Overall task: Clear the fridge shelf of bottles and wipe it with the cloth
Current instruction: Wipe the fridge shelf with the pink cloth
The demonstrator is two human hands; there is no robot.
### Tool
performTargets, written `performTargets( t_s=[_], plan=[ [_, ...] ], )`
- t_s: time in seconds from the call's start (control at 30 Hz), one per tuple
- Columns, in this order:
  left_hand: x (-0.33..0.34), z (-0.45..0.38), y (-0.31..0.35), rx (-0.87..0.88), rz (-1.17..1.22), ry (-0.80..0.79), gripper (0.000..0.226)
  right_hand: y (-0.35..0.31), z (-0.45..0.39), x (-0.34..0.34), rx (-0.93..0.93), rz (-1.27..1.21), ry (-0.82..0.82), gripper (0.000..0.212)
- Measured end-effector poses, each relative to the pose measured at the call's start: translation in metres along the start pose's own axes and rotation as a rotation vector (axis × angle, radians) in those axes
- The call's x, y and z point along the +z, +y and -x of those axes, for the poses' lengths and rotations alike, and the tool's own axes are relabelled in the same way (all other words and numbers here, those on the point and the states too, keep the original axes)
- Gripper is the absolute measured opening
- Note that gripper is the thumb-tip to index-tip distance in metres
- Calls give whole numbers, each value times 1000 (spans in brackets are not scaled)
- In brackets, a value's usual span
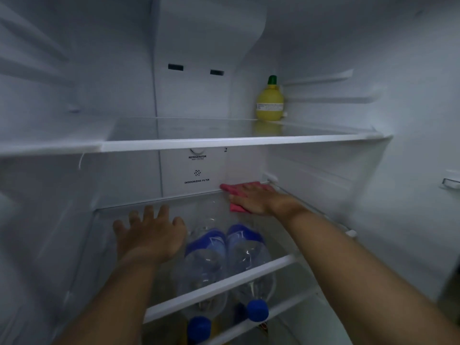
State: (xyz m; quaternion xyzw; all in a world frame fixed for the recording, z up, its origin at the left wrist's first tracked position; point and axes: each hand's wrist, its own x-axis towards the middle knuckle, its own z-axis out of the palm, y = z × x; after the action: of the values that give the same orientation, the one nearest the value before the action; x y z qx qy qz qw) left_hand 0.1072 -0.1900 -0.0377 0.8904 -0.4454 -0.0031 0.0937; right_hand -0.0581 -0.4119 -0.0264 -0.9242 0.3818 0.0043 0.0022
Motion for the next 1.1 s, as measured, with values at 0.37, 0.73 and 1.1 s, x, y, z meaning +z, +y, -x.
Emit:
performTargets(
  t_s=[0.37, 0.73, 1.1],
  plan=[
    [-1, -1, 0, -5, 3, -12, 64, 46, 26, 3, 195, -114, -56, 103],
    [-1, 2, 1, -18, 8, -44, 63, -67, 87, 0, 132, -105, -104, 73],
    [-3, 2, 1, -18, 1, -48, 63, -35, 46, 2, -47, -72, -35, 71]
  ],
)
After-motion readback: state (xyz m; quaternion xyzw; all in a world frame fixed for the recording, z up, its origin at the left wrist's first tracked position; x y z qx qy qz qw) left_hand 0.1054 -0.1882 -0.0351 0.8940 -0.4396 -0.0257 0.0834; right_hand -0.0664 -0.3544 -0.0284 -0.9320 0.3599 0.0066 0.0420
